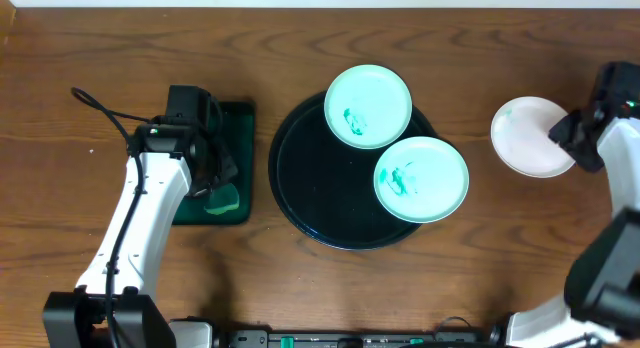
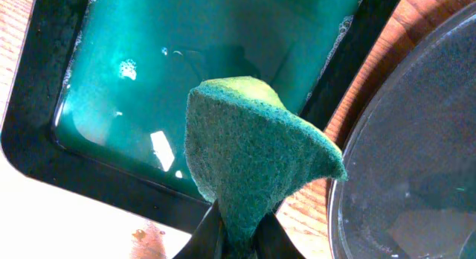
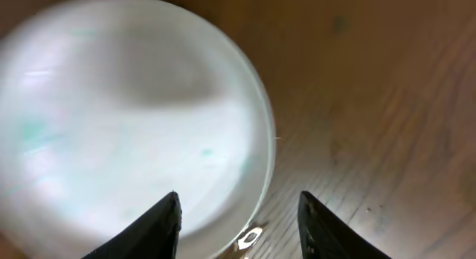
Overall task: Clean dirty plates on tray and stack at the side
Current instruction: 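Lower the white plate flat on the table and open the right gripper, then move the right gripper to the lower pale green plate and grip its rim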
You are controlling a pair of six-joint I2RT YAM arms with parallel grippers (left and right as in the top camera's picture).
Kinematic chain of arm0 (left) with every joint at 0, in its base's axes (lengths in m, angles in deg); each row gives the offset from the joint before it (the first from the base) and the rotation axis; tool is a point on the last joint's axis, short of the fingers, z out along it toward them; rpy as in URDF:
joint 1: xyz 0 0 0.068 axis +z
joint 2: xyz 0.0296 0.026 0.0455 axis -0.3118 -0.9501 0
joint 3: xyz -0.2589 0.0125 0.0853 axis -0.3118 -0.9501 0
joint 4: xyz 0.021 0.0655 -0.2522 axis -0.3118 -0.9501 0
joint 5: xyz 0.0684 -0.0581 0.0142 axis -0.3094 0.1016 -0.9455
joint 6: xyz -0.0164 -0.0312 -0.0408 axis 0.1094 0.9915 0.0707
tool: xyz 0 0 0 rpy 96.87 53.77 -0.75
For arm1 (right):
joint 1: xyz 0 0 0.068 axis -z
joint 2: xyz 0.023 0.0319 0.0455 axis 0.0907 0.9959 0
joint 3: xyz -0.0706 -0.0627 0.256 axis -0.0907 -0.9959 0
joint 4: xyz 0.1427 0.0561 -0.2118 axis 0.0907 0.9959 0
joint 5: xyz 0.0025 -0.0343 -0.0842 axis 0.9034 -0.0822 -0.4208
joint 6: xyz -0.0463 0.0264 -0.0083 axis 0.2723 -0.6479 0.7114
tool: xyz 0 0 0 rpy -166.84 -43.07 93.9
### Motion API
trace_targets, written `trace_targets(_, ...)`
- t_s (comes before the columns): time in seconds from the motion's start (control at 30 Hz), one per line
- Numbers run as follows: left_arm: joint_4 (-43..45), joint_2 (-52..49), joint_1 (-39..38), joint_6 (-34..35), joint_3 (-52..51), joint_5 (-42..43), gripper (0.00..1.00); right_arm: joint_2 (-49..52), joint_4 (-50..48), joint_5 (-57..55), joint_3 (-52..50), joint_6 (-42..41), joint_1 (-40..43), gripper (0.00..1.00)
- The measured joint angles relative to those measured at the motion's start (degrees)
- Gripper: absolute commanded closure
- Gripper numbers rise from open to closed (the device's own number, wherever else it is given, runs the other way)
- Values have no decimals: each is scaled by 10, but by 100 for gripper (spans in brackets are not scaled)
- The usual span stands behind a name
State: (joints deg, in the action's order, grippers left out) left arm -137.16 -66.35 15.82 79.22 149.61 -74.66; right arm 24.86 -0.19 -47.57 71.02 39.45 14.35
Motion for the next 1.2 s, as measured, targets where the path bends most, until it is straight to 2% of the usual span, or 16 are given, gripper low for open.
trace_targets(0.07,0,0,0,0,0,0,93,-45,3,34,0,36,-10,43)
trace_targets(0.1,0,0,0,0,0,0,93,-68,9,54,0,54,-19,51)
trace_targets(0.13,0,0,0,0,0,0,93,-98,24,81,0,79,-34,53)
trace_targets(0.2,0,0,0,0,0,0,93,-127,66,116,2,102,-62,52)
trace_targets(0.3,0,0,0,0,0,0,93,-133,112,142,2,117,-95,43)
trace_targets(0.47,0,0,0,0,0,0,93,-118,169,169,-25,120,-171,41)
trace_targets(0.63,0,0,0,0,0,0,93,-105,122,171,-92,83,-206,41)
trace_targets(0.87,-2,0,0,0,0,0,93,-72,36,171,-178,23,-209,42)
trace_targets(0.97,-2,0,0,0,0,0,93,-66,11,171,-197,7,-209,50)
trace_targets(1.07,-2,0,0,0,0,0,93,-66,-23,171,-208,0,-209,69)
trace_targets(1.13,-2,0,0,0,0,0,93,-66,-44,171,-214,-6,-209,87)
trace_targets(1.2,-2,0,0,0,0,0,93,-66,-60,171,-220,-9,-209,93)
